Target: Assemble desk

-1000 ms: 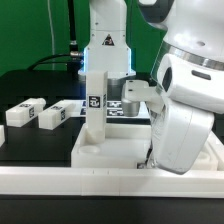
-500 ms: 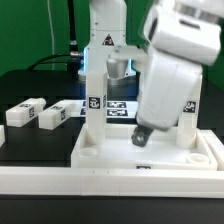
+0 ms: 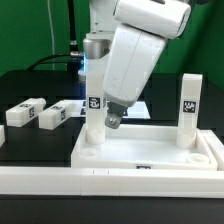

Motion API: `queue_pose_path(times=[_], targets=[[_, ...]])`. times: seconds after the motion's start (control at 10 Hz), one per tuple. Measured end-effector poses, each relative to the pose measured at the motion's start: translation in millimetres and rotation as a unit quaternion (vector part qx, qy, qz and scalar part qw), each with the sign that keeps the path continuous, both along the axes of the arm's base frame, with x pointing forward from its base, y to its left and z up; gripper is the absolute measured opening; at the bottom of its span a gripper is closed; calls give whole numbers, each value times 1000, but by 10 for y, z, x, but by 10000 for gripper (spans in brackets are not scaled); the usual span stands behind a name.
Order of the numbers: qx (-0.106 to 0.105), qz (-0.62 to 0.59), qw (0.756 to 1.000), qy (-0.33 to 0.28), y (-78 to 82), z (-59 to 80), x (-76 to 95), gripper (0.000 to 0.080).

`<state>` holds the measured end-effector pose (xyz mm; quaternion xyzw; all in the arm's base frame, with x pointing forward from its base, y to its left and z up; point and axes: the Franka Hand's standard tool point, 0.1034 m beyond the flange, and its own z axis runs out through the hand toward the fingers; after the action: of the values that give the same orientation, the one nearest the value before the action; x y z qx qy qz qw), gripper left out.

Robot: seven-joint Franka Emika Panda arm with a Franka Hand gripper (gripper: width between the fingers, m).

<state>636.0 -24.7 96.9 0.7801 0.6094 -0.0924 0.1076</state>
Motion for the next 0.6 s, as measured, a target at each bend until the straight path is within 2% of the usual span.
queue_pose_path(times=[0.1,0.3,0.6], targets=[[0,-2,1000,0,-27,-5,-10,649],[-5,-88,996,-3,-352,-54,-194,649],[-8,-173,984,-29,-346,-56,-184,649]])
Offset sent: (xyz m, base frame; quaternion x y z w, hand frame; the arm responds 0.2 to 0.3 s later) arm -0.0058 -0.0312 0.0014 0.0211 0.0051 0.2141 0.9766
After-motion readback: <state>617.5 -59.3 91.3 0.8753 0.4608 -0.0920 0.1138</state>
